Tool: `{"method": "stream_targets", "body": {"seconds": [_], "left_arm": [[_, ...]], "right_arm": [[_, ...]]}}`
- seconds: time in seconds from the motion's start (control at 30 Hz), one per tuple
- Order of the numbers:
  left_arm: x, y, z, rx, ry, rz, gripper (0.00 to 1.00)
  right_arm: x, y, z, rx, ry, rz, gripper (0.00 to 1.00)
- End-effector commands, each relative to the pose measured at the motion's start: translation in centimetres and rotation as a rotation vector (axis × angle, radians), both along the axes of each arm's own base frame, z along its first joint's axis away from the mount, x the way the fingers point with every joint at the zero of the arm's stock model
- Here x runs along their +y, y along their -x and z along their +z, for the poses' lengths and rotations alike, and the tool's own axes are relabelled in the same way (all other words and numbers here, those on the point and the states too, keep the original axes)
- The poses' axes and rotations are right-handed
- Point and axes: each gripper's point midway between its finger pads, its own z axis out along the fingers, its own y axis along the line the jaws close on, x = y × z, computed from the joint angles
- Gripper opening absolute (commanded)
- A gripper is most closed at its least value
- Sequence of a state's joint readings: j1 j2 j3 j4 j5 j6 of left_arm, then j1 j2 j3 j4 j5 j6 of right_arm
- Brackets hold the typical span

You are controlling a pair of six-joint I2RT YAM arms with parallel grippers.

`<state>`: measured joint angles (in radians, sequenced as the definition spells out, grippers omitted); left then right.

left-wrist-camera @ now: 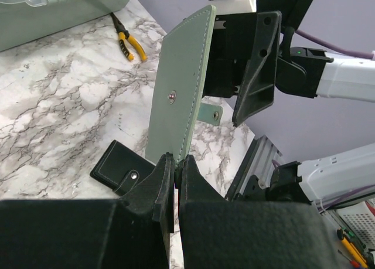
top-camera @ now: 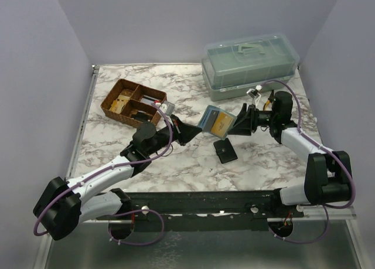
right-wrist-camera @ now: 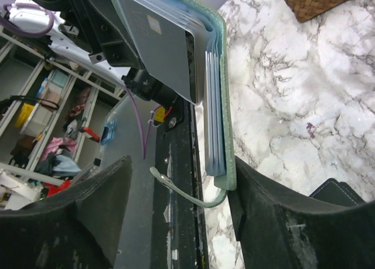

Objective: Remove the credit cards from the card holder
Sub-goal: Place the card holder at the center of the board.

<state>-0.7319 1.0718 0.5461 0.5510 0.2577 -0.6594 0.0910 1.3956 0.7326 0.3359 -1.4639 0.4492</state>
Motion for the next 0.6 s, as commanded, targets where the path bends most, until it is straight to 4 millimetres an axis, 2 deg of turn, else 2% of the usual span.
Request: {"method": "stream_targets", "body": {"seconds": [0.0, 0.13, 0.3, 0.43, 0.57], "left_arm": [[0.1, 0.5, 1.5, -0.052, 0.051, -0.034, 0.00], [0.6, 0.4, 1.1, -0.045, 0.051, -0.021, 0.00], [1.1, 0.3, 0.8, -0.037, 0.052, -0.012, 0.00], [1.1, 0.5, 0.7, -0.035, 0.050, -0.035, 0.00], [1.0, 0.8, 1.0, -0.041, 0.053, -0.059, 0.00]], "right_arm": [[0.0, 0.6, 0.4, 0.046, -0.020, 0.041, 0.70], [0.0, 0.7, 0.4, 0.060, -0.022, 0.046, 0.66], [-0.1, 1.3, 0.9, 0.038, -0.029, 0.071, 0.54], [0.0, 0.9, 0.6, 0.052, -0.026, 0.050, 0.42], [0.0, 0.4, 0.4, 0.073, -0.020, 0.029, 0.40]]}}
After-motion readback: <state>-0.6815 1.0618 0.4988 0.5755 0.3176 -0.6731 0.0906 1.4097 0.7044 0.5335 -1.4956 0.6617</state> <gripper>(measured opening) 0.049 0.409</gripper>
